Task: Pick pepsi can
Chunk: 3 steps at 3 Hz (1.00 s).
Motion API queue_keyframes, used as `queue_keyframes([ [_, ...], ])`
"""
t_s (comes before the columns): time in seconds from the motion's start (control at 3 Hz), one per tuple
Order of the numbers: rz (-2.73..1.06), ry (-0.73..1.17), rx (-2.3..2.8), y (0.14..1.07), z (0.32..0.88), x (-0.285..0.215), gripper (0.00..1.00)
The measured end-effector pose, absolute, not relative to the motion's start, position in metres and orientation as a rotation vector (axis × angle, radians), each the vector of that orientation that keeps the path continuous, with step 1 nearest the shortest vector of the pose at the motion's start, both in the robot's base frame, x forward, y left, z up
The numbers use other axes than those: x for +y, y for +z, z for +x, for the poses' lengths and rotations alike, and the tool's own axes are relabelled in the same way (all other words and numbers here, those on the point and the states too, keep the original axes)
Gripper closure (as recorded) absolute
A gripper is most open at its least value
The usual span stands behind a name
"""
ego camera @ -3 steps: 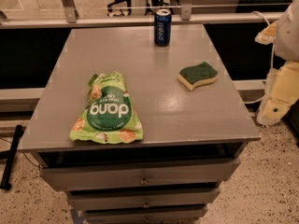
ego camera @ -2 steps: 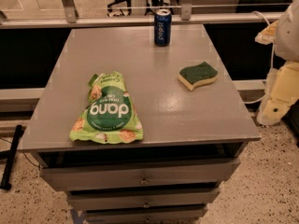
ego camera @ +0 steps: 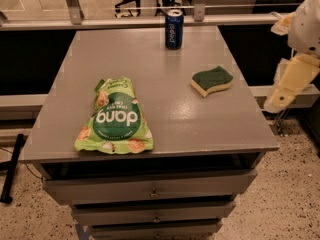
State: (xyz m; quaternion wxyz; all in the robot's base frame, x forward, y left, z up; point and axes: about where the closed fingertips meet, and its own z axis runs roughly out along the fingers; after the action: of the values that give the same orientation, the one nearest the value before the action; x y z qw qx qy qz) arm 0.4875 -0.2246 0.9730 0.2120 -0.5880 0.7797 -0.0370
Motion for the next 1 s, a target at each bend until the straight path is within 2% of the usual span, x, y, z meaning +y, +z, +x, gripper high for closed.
queue_keyframes([
  [0.67, -1.355, -0.015, 2.096, 0.964, 0.624, -0.241, 0.00],
  [1.0, -1.169, 0.122, 2.082, 0.938, 0.693, -0.235, 0.00],
])
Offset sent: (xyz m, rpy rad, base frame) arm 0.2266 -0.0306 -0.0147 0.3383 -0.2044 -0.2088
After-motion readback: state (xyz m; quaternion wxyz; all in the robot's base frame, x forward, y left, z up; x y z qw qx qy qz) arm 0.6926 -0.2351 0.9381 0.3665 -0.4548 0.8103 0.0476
